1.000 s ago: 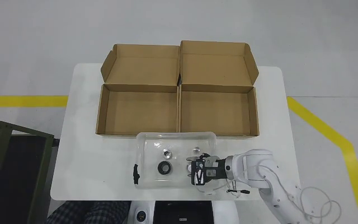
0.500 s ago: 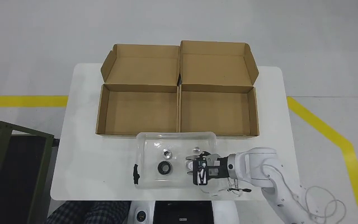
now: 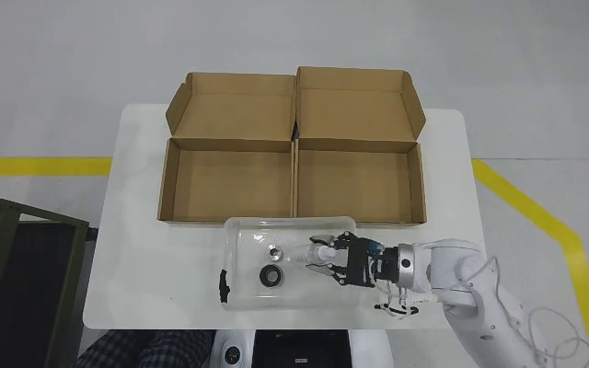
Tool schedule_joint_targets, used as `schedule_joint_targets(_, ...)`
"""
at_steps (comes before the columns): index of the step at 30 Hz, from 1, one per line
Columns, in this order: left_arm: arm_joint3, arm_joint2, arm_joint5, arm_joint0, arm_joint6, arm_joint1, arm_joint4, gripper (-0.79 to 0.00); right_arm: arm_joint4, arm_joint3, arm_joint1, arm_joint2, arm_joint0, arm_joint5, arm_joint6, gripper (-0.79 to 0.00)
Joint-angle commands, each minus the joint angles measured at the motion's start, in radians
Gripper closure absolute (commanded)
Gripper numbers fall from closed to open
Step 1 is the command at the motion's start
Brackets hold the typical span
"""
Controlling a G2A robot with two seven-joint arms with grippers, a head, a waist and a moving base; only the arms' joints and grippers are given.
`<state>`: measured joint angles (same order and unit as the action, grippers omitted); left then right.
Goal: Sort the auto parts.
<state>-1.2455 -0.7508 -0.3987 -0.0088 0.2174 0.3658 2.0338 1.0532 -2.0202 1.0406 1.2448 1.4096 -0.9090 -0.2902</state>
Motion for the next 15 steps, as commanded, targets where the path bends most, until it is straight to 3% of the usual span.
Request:
schedule_joint_targets(1, 0.000, 0.000, 0.000, 0.000, 0.000, 0.000, 0.000, -0.785, -0.026, 0.008, 0.001, 0.012, 0.002, 0.026, 0.036, 0.000)
schedule_joint_targets(15, 0.000, 0.000, 0.000, 0.000, 0.000, 0.000, 0.000, -0.785, -0.259, 0.071, 0.006, 0.081, 0.017, 0.121, 0.231, 0.000)
